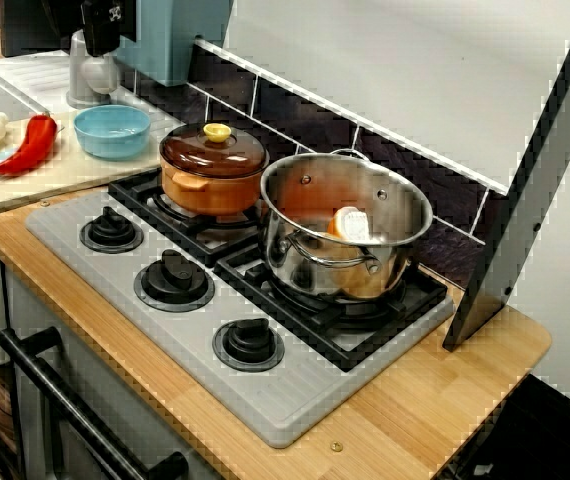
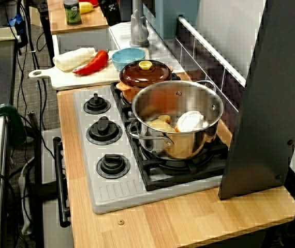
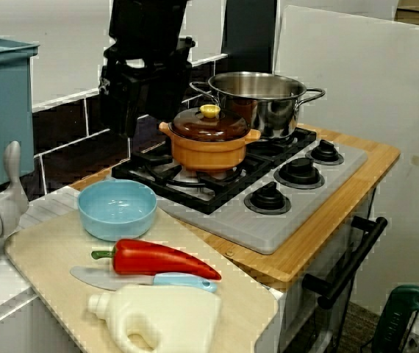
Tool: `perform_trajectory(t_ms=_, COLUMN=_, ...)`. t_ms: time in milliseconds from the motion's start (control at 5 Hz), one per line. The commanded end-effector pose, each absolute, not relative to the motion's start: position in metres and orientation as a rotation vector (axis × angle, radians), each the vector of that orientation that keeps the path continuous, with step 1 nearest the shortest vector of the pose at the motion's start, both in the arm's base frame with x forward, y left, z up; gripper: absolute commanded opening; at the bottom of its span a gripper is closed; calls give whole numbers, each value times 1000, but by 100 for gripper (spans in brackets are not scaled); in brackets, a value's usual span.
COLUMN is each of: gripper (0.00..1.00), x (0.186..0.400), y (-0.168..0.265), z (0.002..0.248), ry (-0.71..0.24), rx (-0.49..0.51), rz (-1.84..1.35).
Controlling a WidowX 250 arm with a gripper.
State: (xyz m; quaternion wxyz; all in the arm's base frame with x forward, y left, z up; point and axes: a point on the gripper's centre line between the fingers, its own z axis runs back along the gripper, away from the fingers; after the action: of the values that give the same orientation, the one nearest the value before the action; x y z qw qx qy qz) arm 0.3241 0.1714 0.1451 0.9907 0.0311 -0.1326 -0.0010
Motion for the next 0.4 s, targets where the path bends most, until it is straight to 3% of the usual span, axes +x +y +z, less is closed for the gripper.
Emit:
perform_trajectory(t_ms=0, gripper=100, x=313, y=177, z=145, ry=-294, rx=103, rz=8)
perform_trajectory(t_ms=200, gripper=100, x=301, y=187, z=143, ry=-256, rx=103, rz=109)
